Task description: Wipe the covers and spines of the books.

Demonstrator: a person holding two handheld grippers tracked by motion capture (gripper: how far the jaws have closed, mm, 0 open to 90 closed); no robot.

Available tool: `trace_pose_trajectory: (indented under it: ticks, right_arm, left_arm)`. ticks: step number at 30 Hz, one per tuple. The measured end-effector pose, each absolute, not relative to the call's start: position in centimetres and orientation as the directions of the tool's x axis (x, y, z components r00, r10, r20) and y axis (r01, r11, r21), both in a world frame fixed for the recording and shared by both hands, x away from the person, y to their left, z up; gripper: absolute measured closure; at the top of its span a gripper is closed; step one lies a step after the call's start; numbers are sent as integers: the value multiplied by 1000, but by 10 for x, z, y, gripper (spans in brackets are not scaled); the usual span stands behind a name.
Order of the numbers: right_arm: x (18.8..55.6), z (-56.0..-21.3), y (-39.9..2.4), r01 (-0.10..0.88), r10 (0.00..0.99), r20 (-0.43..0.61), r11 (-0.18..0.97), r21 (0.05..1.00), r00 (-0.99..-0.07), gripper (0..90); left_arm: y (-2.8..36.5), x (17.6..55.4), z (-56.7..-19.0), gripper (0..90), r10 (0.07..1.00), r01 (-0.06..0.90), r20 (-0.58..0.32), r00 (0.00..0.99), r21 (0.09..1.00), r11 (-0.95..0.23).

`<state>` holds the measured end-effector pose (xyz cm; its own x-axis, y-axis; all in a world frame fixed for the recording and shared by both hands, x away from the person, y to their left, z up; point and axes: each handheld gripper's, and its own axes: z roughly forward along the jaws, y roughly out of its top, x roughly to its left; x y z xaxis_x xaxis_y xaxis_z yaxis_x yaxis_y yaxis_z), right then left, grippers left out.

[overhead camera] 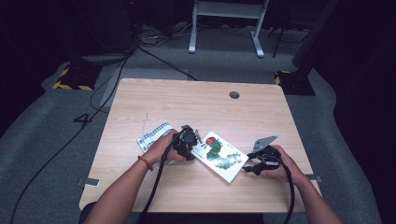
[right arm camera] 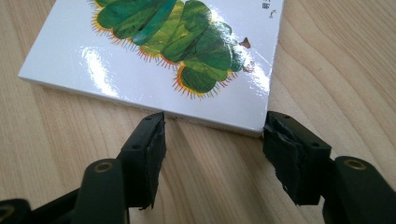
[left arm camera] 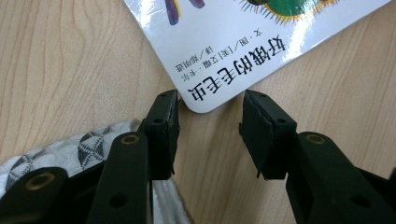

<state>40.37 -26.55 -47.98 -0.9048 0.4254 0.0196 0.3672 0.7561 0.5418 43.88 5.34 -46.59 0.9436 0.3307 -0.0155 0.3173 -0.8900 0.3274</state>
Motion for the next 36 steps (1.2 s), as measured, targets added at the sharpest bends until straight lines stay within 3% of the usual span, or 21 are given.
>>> trace_pose_trajectory:
  ticks: [13,14,16,22,29,36]
  right_arm:
    - [403,-481,-269,363,427,18,745,560,-904,395]
    - [403,-481,-269,366,430,21,742,561,-903,394]
    - [403,-481,-270,370,432,26,738,565,-901,394]
    - [403,-482,-271,373,432,36,729,575,-901,390]
    - [404,-482,-272,373,430,43,725,579,-902,389]
    - [403,-483,-272,373,432,41,721,584,-901,387]
  left_arm:
    - [75,434,-476,600,340,317,-44,939,493,-810]
    - [79,437,-479,585,328,325,-92,940,531,-783]
    - [81,438,-479,573,327,330,-105,939,540,-774]
    - [83,444,-479,390,312,381,-223,924,620,-686]
    - [79,456,-480,368,306,434,-308,901,655,-618]
    - [61,471,-479,311,293,436,-323,900,625,-647]
